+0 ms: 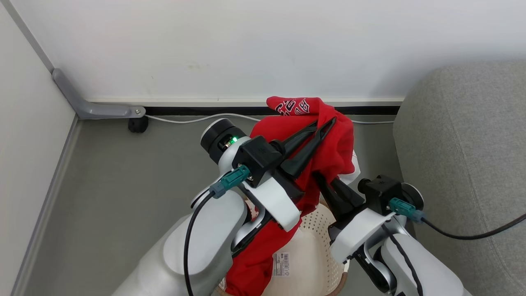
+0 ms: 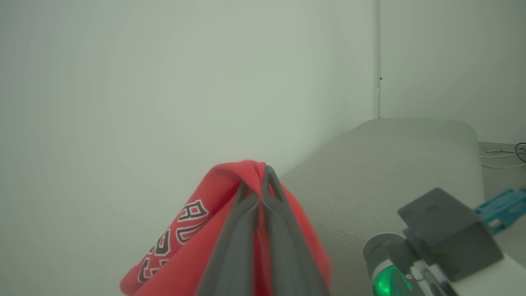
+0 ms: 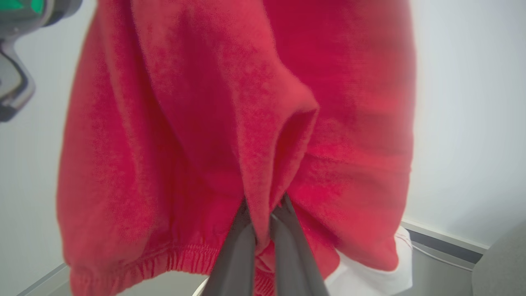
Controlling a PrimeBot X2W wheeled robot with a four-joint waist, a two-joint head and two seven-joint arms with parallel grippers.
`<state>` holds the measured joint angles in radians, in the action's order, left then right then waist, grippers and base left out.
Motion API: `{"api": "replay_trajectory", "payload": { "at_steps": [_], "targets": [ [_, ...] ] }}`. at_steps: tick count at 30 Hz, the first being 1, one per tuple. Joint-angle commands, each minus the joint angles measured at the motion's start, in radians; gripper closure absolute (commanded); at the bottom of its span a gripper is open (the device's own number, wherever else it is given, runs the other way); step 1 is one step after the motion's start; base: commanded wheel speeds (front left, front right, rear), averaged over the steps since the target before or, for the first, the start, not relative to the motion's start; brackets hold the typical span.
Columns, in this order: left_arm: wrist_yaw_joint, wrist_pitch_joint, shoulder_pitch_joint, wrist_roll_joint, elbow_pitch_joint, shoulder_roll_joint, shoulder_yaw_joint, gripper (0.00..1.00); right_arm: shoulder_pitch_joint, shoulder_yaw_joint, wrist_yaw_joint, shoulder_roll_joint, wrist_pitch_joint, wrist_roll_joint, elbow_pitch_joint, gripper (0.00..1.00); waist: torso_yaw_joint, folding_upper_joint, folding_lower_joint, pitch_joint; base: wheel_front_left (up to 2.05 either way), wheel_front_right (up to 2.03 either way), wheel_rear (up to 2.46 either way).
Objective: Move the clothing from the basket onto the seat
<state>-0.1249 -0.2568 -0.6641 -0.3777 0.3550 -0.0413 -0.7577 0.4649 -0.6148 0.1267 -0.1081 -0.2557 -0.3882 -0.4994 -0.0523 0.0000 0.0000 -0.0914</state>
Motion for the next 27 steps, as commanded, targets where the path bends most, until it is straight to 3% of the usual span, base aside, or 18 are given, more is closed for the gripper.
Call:
{"api": "replay_trajectory", "payload": {
  "at_steps": [1, 5, 6, 7, 8, 27],
  "targets": [
    [0.004, -0.005, -0.017, -0.009, -0.016, -0.009, 0.036, 1.00, 0.010, -0.007, 0.004, 0.002, -0.006, -0.013, 0.030, 1.00, 0.001, 0.0000, 0.0000, 0.001, 0.00, 0.00, 0.00],
    [0.004, -0.005, -0.001, -0.004, 0.004, -0.009, 0.048, 1.00, -0.014, 0.011, 0.004, -0.008, -0.006, -0.029, 0.049, 1.00, 0.007, 0.0000, 0.0000, 0.005, 0.00, 0.00, 0.00],
    [0.003, -0.005, 0.005, -0.002, 0.011, -0.009, 0.051, 0.96, -0.020, 0.014, 0.004, -0.010, -0.006, -0.033, 0.050, 1.00, 0.009, 0.0000, 0.0000, 0.006, 0.00, 0.00, 0.00],
    [0.003, -0.005, 0.011, 0.000, 0.019, -0.009, 0.053, 0.42, -0.025, 0.020, 0.004, -0.012, -0.006, -0.037, 0.055, 1.00, 0.011, 0.0000, 0.0000, 0.007, 0.00, 0.00, 0.00],
    [0.002, -0.005, 0.017, 0.001, 0.024, -0.009, 0.056, 0.00, -0.029, 0.025, 0.004, -0.013, -0.006, -0.039, 0.061, 1.00, 0.013, 0.0000, 0.0000, 0.008, 0.00, 0.00, 0.00],
    [-0.006, -0.005, 0.119, -0.045, 0.113, -0.016, 0.035, 0.00, -0.090, 0.197, 0.004, -0.043, -0.006, -0.031, 0.182, 1.00, 0.095, 0.0000, 0.0000, 0.001, 0.00, 0.00, 0.00]
  ]
}}
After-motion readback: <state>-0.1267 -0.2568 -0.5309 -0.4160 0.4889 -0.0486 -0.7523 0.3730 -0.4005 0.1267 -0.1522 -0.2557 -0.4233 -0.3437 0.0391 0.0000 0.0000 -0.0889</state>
